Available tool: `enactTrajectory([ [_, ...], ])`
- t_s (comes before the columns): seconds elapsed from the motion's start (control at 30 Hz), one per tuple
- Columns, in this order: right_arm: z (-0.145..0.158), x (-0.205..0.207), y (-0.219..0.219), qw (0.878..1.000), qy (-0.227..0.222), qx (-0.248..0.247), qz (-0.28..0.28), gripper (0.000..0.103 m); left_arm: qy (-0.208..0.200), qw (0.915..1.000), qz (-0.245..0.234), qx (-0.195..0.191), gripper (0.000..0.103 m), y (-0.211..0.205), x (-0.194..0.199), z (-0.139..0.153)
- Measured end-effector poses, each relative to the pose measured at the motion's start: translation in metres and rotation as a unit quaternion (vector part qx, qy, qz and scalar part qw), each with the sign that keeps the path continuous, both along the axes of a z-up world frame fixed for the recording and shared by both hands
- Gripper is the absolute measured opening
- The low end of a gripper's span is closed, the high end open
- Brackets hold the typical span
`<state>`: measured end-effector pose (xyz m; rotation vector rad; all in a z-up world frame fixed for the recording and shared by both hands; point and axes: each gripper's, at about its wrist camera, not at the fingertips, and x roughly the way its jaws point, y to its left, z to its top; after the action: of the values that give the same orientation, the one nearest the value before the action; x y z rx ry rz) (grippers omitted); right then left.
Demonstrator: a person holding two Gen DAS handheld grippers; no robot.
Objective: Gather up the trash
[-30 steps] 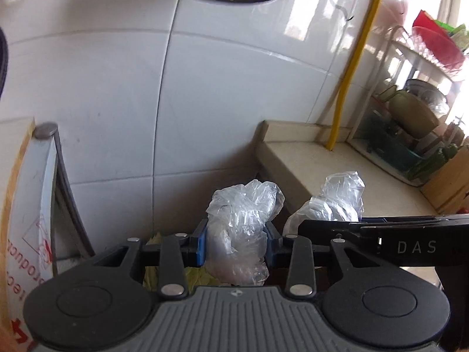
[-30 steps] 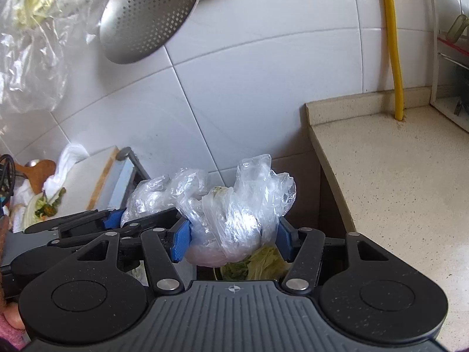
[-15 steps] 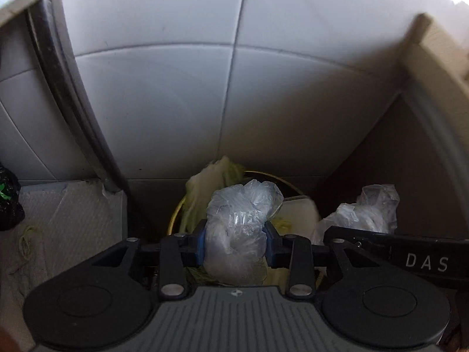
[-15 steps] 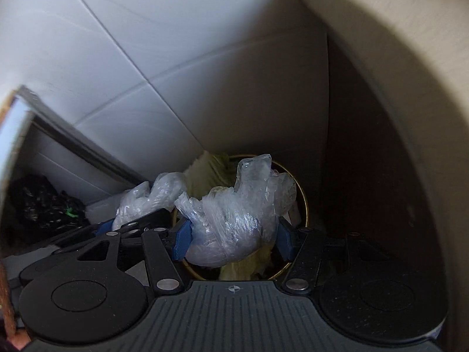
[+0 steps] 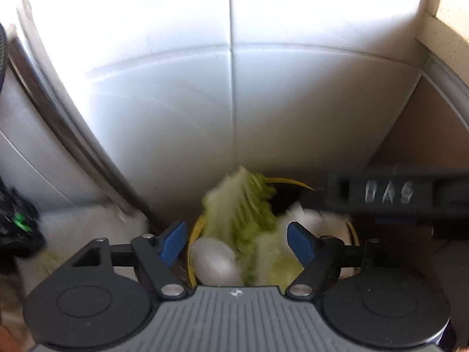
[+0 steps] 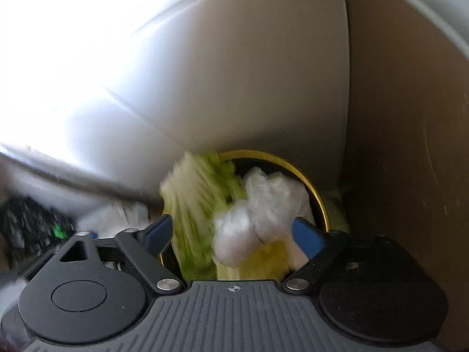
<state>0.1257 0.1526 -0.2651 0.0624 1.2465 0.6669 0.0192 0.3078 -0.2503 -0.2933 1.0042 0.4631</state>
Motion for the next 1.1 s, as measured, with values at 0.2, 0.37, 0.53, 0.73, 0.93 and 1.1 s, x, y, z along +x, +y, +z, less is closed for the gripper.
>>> enactTrajectory([
  [0.2,0.035,-0.006,-0.014,0.999,-0.036,0.021,-0.015,0.098,-0.019,0.9989,-0.005,-0.042,0.073,-0.003,-0.017,0.023],
  [0.37,0.092,-0.036,-0.029,0.993,-0.113,0.003,-0.022,0.098,-0.041,0.9977,0.003,-0.054,0.074,-0.009,-0.026,0.056],
  [0.53,0.139,-0.075,-0.045,0.985,-0.167,0.0,-0.037,0.097,-0.047,0.9979,0.005,-0.045,0.074,-0.015,-0.036,0.075],
  [0.73,0.205,-0.122,-0.063,0.961,-0.274,-0.027,-0.042,0.1,-0.09,0.9941,-0.016,-0.058,0.074,-0.023,-0.066,0.112],
  [0.93,0.216,-0.148,-0.084,0.927,-0.351,-0.117,-0.062,0.103,-0.145,0.9876,-0.039,-0.047,0.074,-0.035,-0.083,0.147],
  [1.1,0.22,-0.156,-0.091,0.925,-0.354,-0.115,-0.07,0.103,-0.156,0.9858,-0.051,-0.032,0.074,-0.045,-0.086,0.161],
])
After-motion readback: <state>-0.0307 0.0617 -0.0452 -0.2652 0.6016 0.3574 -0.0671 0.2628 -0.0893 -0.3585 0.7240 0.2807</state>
